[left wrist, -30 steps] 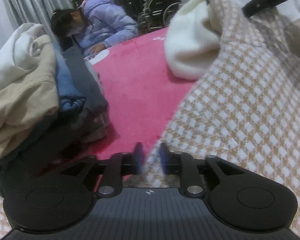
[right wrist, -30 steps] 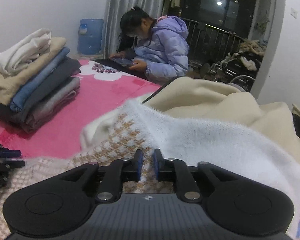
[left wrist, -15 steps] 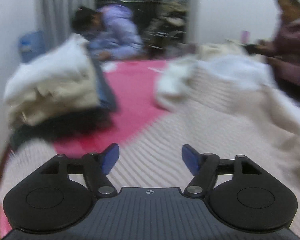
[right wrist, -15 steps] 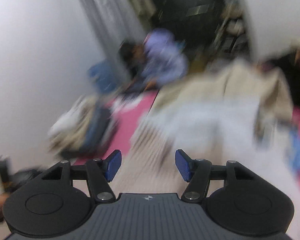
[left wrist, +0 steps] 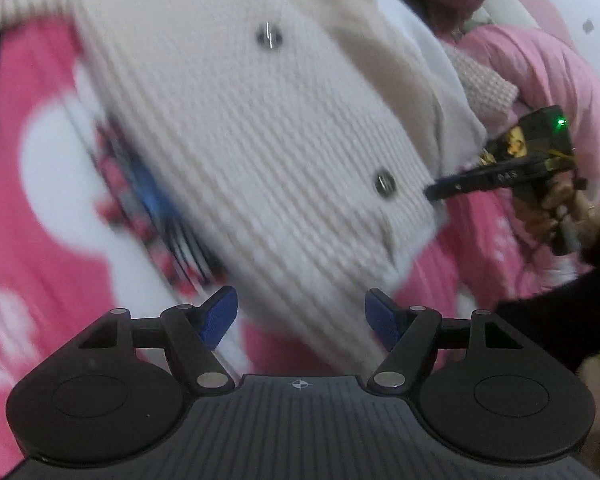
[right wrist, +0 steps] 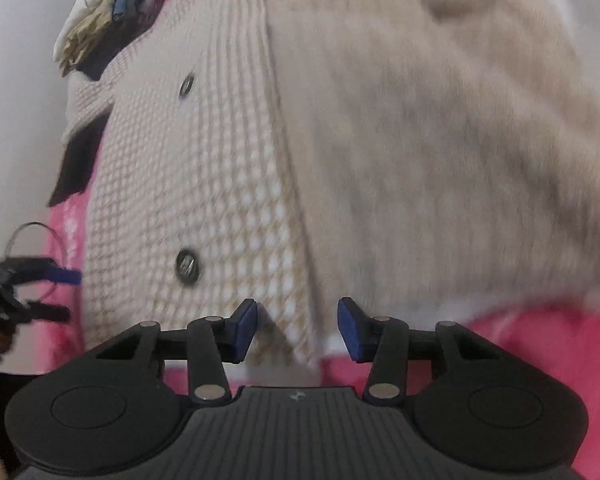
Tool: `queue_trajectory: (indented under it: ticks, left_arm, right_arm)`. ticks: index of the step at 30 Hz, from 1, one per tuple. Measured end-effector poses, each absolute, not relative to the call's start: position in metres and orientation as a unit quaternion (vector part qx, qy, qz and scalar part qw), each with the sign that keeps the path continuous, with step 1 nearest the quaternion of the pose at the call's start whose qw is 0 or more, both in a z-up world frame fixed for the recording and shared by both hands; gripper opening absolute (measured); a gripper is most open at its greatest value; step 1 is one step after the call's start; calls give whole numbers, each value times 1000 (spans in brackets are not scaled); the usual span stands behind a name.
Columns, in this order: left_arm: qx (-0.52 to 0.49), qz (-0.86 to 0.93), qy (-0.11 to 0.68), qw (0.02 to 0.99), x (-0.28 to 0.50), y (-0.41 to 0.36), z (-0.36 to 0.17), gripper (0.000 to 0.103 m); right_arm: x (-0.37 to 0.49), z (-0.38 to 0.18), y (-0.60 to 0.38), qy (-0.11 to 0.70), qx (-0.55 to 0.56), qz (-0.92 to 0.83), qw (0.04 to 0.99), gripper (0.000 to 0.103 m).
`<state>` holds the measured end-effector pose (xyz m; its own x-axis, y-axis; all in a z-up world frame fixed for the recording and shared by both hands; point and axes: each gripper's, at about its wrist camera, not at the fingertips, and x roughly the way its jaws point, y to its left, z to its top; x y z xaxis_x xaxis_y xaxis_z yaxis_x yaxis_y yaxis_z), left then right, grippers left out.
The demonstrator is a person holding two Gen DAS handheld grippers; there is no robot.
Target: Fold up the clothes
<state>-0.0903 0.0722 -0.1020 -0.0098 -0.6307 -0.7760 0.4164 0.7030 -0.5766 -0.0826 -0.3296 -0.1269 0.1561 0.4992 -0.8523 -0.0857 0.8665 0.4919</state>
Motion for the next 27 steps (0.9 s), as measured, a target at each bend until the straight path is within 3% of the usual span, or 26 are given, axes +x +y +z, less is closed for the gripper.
queue_trajectory:
  ticks: [1, 2, 3, 10, 24, 27]
  left_arm:
    - [-103, -369, 617, 688, -93, 72, -109, 71]
    - [-111, -362, 624, 684, -93, 73, -114, 71]
    - [-119, -355, 630, 680, -94, 73, -119, 70]
    - [-177, -329, 621, 689, -91, 88, -123, 71]
    - [-187, -320, 622, 690, -111, 73, -135, 70]
    - [-184, -305, 616, 702, -115, 66, -137, 61]
  right_arm:
    - [-82, -128, -328, 618, 167, 202, 741, 43]
    - [-81, -125, -327, 615, 171, 209, 741, 14]
    - [-79, -122, -326, 612, 179, 216, 740, 9]
    - [-53, -77, -323, 511, 215, 253, 793, 6]
    - [-66, -113, -311, 525, 93, 211, 819, 6]
    - [-71, -115, -300, 521, 47, 208, 826, 6]
